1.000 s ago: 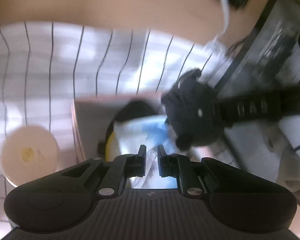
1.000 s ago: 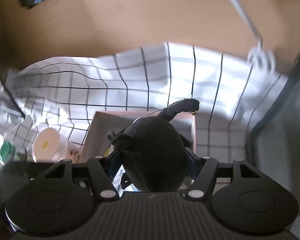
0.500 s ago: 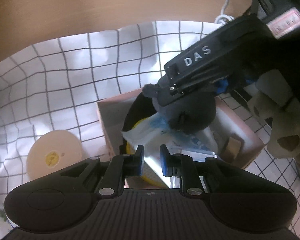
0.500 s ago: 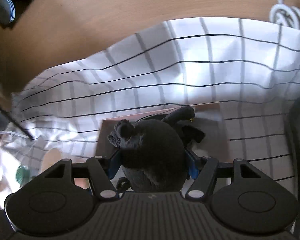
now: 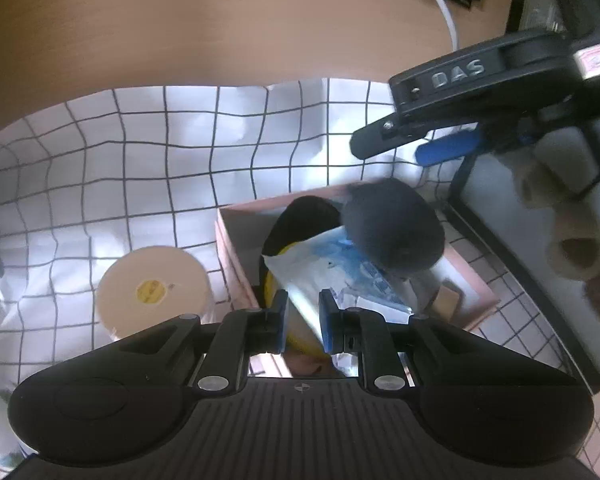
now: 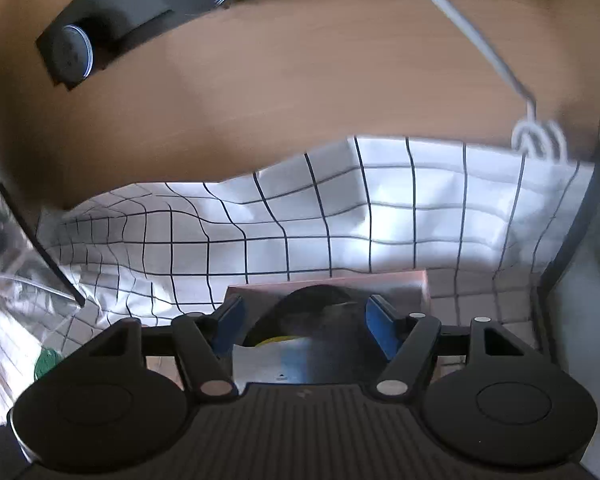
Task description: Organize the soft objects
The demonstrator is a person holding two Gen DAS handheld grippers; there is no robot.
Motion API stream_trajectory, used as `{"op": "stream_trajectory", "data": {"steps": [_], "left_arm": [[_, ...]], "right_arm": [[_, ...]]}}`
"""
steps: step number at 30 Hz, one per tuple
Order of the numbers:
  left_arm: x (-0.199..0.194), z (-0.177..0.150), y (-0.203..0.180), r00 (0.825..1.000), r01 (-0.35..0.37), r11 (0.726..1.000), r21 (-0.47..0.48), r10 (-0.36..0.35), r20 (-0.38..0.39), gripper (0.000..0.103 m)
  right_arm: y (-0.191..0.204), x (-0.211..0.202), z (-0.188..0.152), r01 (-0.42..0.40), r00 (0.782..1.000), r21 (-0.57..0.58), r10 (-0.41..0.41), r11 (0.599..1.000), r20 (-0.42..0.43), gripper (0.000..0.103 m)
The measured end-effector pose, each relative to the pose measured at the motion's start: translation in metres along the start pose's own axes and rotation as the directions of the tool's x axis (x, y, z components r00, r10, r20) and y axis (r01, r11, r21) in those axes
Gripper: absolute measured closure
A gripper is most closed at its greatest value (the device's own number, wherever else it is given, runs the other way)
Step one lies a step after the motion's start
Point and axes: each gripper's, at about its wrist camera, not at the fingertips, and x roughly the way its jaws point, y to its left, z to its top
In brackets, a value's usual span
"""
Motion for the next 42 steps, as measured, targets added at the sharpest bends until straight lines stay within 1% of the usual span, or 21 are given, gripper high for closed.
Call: {"op": "stream_trajectory", "data": {"steps": [2, 4, 6, 9, 12, 15, 16, 17, 19, 21, 23, 27, 29, 32, 33, 35, 36, 37, 39, 40, 42], "left_arm": [[-0.009, -0.005, 0.004, 1.000, 0.018, 1.000, -0.007, -0.018, 0.009, 0.083], [-0.018, -0.012, 0.010, 0.999, 0.032, 0.999, -0.005, -0.032, 0.020, 0.083], [-0.026, -0.019, 0.017, 0.999, 0.039, 0.999, -0.009, -0.039, 0.030, 0.083], [-0.032, -0.028, 0.030, 0.999, 0.036, 0.999, -0.035, -0.035, 0.042, 0.083], [-0.037, -0.036, 0.038, 0.999, 0.000, 0.998, -0.068, 0.004, 0.053, 0.083], [-0.046, -0.046, 0.042, 0.996, -0.045, 0.993, -0.111, 0.053, 0.072, 0.083], [-0.050, -0.051, 0.043, 0.994, -0.058, 0.990, -0.129, 0.069, 0.081, 0.083], [-0.055, -0.057, 0.043, 0.992, -0.074, 0.986, -0.150, 0.089, 0.093, 0.083], [-0.062, -0.071, 0.040, 0.983, -0.117, 0.975, -0.187, 0.141, 0.118, 0.083], [-0.068, -0.090, 0.032, 0.967, -0.187, 0.956, -0.227, 0.220, 0.126, 0.083], [-0.073, -0.111, 0.026, 0.955, -0.239, 0.929, -0.284, 0.278, 0.106, 0.083], [-0.079, -0.152, 0.002, 0.902, -0.392, 0.850, -0.351, 0.430, 0.037, 0.083], [-0.080, -0.167, -0.011, 0.887, -0.427, 0.824, -0.374, 0.462, 0.006, 0.083], [-0.078, -0.186, -0.032, 0.865, -0.476, 0.796, -0.374, 0.500, -0.036, 0.083], [-0.076, -0.190, -0.039, 0.860, -0.486, 0.791, -0.373, 0.509, -0.041, 0.083], [-0.072, -0.197, -0.052, 0.852, -0.501, 0.782, -0.371, 0.522, -0.049, 0.082], [-0.070, -0.198, -0.060, 0.839, -0.516, 0.775, -0.364, 0.542, -0.034, 0.082], [-0.067, -0.198, -0.067, 0.834, -0.524, 0.774, -0.355, 0.551, -0.028, 0.082], [-0.064, -0.200, -0.079, 0.829, -0.528, 0.774, -0.351, 0.559, -0.016, 0.082], [-0.061, -0.199, -0.085, 0.830, -0.524, 0.775, -0.352, 0.557, -0.010, 0.082], [-0.056, -0.199, -0.094, 0.827, -0.525, 0.775, -0.350, 0.562, 0.002, 0.081]], "right_arm": [[-0.003, 0.022, -0.010, 0.018, 0.998, 0.028, -0.016, 0.999, -0.064, 0.061], [-0.009, 0.044, -0.022, 0.038, 0.992, 0.071, -0.029, 0.997, -0.126, 0.069], [-0.018, 0.057, -0.034, 0.044, 0.986, 0.135, -0.022, 0.990, -0.164, 0.070], [-0.017, 0.049, -0.039, 0.030, 0.991, 0.135, -0.012, 0.990, -0.130, 0.070], [-0.017, 0.022, -0.031, -0.037, 0.995, 0.128, 0.049, 0.991, -0.090, 0.070], [-0.021, -0.022, -0.026, -0.055, 0.998, 0.103, 0.054, 0.993, 0.011, 0.059], [-0.022, -0.034, -0.029, -0.044, 0.998, 0.086, 0.040, 0.995, 0.043, 0.049], [-0.024, -0.045, -0.033, -0.034, 0.997, 0.069, 0.029, 0.997, 0.069, 0.045], [-0.027, -0.060, -0.048, -0.050, 0.994, 0.025, 0.048, 0.998, 0.101, 0.043], [-0.029, -0.065, -0.064, -0.074, 0.993, -0.018, 0.075, 0.997, 0.090, 0.043], [-0.026, -0.062, -0.090, -0.080, 0.995, -0.093, 0.085, 0.992, 0.053, 0.043], [-0.014, -0.056, -0.144, -0.107, 0.994, -0.263, 0.111, 0.959, 0.000, 0.043], [-0.007, -0.045, -0.168, -0.141, 0.990, -0.330, 0.129, 0.933, -0.059, 0.043], [0.001, -0.027, -0.197, -0.148, 0.986, -0.396, 0.103, 0.906, -0.132, 0.043], [0.003, -0.024, -0.204, -0.150, 0.985, -0.411, 0.097, 0.899, -0.146, 0.043], [0.008, -0.026, -0.215, -0.131, 0.991, -0.471, 0.095, 0.873, -0.099, 0.039], [0.011, -0.025, -0.217, -0.127, 0.991, -0.491, 0.090, 0.862, -0.099, 0.038], [0.011, -0.026, -0.219, -0.125, 0.992, -0.501, 0.095, 0.857, -0.085, 0.036], [0.008, -0.025, -0.219, -0.114, 0.993, -0.487, 0.092, 0.866, -0.069, 0.028], [0.004, -0.023, -0.218, -0.108, 0.994, -0.466, 0.087, 0.878, -0.066, 0.020], [-0.003, -0.021, -0.219, -0.084, 0.996, -0.453, 0.074, 0.887, -0.038, 0.015]]}}
